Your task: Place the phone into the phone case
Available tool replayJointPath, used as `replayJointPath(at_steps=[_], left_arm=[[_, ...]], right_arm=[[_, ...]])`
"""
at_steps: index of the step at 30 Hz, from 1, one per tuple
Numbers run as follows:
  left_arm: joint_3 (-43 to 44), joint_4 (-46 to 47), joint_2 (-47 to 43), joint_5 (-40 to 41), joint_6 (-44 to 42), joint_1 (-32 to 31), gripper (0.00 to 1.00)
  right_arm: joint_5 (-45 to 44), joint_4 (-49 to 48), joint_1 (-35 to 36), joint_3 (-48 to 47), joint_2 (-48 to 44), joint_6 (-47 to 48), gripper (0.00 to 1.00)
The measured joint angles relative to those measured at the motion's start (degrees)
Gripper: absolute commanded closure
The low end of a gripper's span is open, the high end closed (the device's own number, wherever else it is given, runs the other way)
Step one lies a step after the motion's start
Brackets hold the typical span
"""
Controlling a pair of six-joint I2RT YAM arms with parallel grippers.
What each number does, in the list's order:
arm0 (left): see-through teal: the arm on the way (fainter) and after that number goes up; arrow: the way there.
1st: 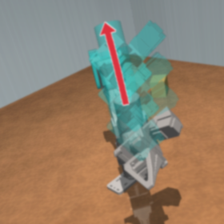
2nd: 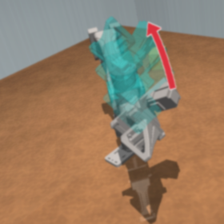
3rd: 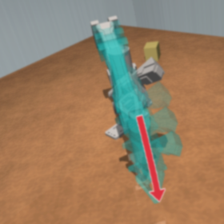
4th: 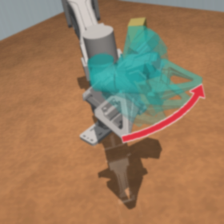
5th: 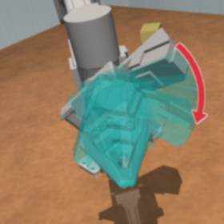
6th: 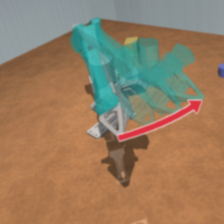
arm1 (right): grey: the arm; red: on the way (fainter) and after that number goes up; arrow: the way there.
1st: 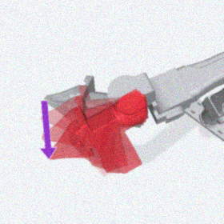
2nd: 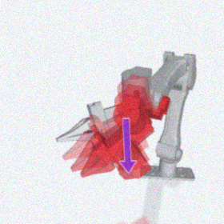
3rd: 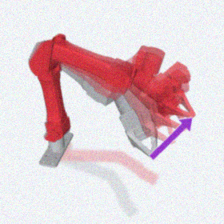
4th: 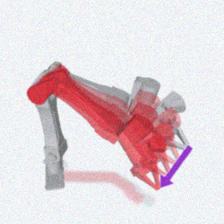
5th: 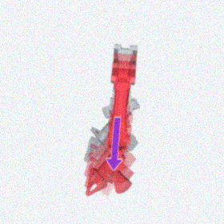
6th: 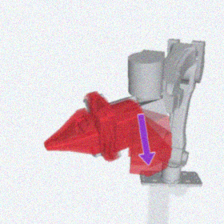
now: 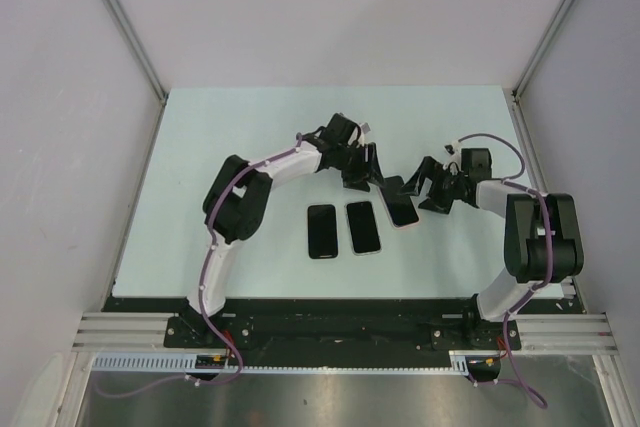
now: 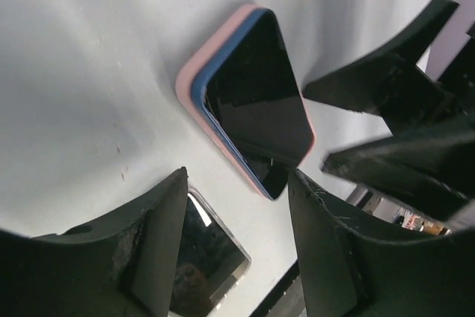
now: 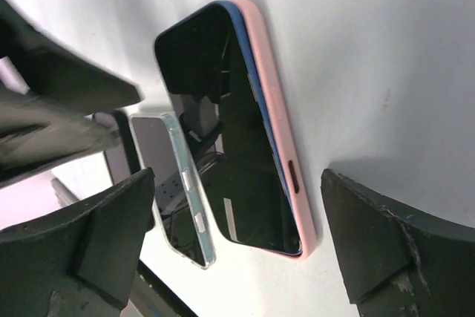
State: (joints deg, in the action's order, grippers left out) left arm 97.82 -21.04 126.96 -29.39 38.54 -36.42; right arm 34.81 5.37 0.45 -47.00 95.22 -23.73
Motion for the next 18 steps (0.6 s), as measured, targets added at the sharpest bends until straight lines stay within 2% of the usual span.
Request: replayJointPath(at_steps=[6,11,18], left_arm=[[2.78,0.96,5.75,0.02,1.11,-0.15,0.52],[5.14,1.38,8.11,-0.92,2.08,-0.13,0.59],[7.78,2.54,10.97,-3.13,3.06,-0.02,0.72]], right_arm=[[5.95,-6.6,-3.13,3.72,-0.13,-2.23,0.0],[7.63,-8.7,-3.96,4.74,-0.04,-2.64,0.0],[11.74,-14.4,-4.31,4.79,3.28,-6.1,0.06]])
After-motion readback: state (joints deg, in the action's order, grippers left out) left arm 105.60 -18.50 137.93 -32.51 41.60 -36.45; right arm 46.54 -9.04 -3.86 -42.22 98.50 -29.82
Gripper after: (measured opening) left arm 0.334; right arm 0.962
